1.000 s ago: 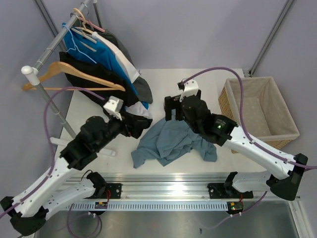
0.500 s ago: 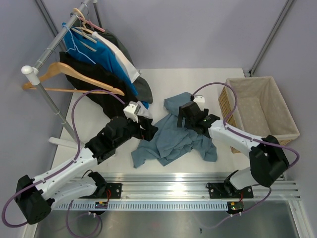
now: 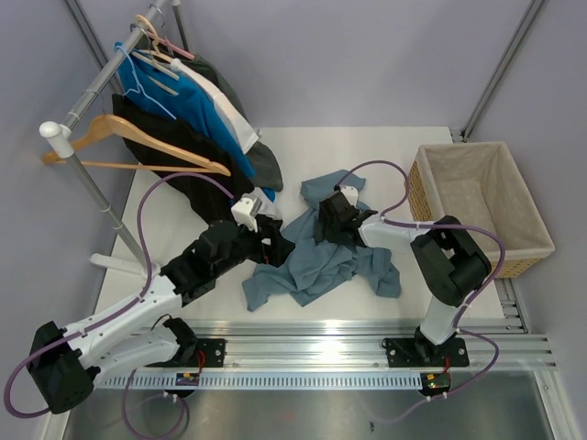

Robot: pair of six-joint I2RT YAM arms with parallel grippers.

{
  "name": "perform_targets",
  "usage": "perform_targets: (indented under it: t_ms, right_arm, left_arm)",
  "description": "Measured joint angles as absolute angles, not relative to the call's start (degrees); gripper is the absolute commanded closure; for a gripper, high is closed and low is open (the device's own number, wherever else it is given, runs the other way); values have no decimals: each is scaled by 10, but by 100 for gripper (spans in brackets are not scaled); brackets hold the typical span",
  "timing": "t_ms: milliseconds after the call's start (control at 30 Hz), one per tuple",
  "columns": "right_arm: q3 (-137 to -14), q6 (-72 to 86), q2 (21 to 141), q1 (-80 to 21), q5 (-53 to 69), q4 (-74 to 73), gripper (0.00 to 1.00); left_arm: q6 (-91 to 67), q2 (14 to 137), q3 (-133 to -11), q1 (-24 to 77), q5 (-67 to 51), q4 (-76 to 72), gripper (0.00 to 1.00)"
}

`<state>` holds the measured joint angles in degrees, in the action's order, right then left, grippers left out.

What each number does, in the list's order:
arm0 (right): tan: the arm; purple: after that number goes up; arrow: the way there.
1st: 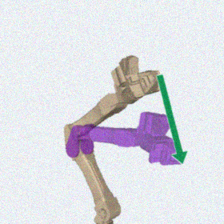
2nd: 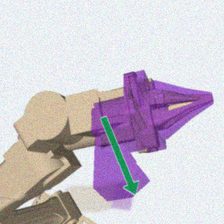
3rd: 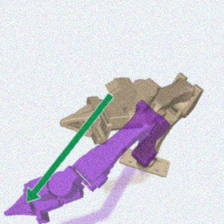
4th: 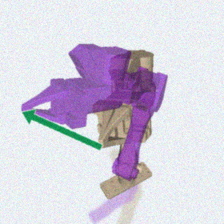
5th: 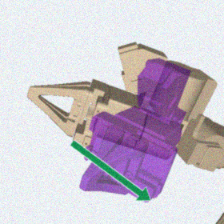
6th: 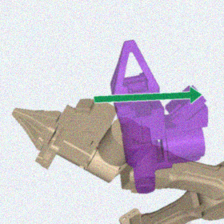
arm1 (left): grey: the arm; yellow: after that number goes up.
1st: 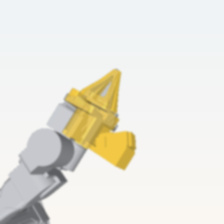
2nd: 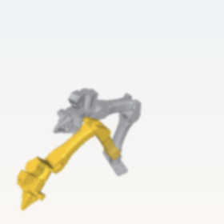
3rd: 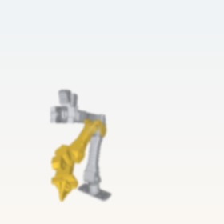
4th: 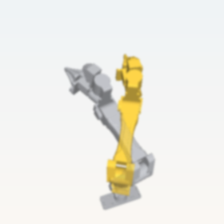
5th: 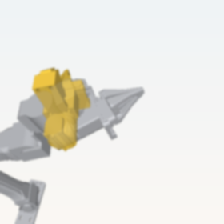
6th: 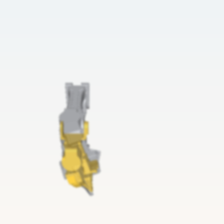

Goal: Remove the t-shirt from the hanger
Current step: Pick up the T-shirt from the center of the board.

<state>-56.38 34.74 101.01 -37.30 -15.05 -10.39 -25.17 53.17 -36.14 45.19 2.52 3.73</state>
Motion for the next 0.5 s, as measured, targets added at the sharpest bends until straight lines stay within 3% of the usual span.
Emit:
perform_targets:
  t_ms: [67,133,333,500]
  right_arm:
    - [-571,349,1018,-373,-144,-100,60]
    - [-572,350,1023,-371,-134,-95,100]
    - [-586,353,1007,-343,-100,-129,100]
    - [-712,316,932,-294,-107,-265,100]
  left_arm:
    - [-259,526,-361,452,13,41,1]
    - [-262,516,-361,452,5,45,1]
    - [-259,467,-346,452,6,46,1]
    - [-251,450,-316,453,17,42,1]
